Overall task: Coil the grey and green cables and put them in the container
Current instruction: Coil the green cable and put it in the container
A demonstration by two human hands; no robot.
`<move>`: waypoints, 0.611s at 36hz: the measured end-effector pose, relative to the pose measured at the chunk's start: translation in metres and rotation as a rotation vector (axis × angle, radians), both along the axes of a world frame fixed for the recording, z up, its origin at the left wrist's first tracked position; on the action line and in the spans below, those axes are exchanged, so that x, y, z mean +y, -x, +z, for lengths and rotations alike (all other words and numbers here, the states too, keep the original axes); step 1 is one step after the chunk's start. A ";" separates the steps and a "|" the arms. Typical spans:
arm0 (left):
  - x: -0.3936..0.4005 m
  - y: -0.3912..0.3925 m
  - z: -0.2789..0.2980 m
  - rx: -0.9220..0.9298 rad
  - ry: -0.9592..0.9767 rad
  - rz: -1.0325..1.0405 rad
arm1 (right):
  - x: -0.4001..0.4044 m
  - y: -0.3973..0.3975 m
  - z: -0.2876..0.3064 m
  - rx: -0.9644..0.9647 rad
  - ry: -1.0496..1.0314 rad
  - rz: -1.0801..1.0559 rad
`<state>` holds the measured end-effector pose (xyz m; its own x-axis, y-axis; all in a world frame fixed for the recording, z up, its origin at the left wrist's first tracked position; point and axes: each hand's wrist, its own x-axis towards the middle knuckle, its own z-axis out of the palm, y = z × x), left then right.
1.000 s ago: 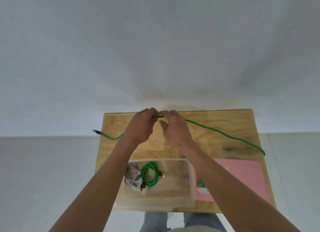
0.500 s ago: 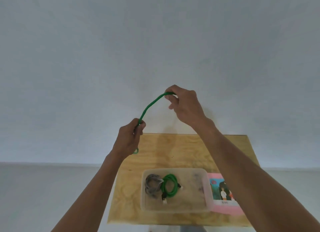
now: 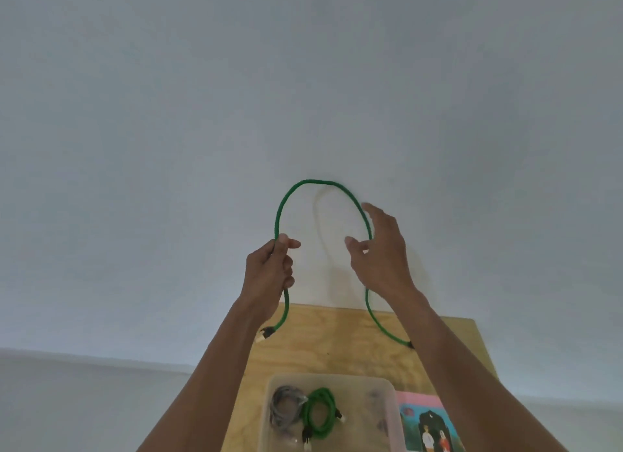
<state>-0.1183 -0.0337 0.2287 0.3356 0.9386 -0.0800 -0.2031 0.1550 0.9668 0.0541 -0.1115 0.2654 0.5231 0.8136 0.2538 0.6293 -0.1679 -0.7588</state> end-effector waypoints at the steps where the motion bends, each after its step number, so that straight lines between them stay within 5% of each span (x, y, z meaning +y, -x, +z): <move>1: -0.002 -0.009 0.006 -0.054 0.058 0.006 | -0.010 0.001 0.001 0.049 0.032 0.019; 6: -0.018 -0.054 0.031 -0.311 0.283 0.019 | -0.050 -0.003 -0.007 0.391 0.403 0.442; 13: -0.037 -0.079 0.043 -0.326 0.301 0.066 | -0.065 -0.016 -0.017 0.488 0.239 0.486; 18: -0.057 -0.067 0.054 0.116 0.042 -0.102 | -0.061 -0.027 -0.007 0.471 0.105 0.430; 22: -0.075 -0.057 0.049 0.484 -0.183 -0.213 | -0.052 -0.027 0.003 0.207 0.035 0.435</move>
<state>-0.0610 -0.1091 0.2780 0.4850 0.8670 -0.1144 0.2880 -0.0348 0.9570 0.0812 -0.1633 0.2685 0.1688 0.9744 0.1484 0.4831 0.0494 -0.8741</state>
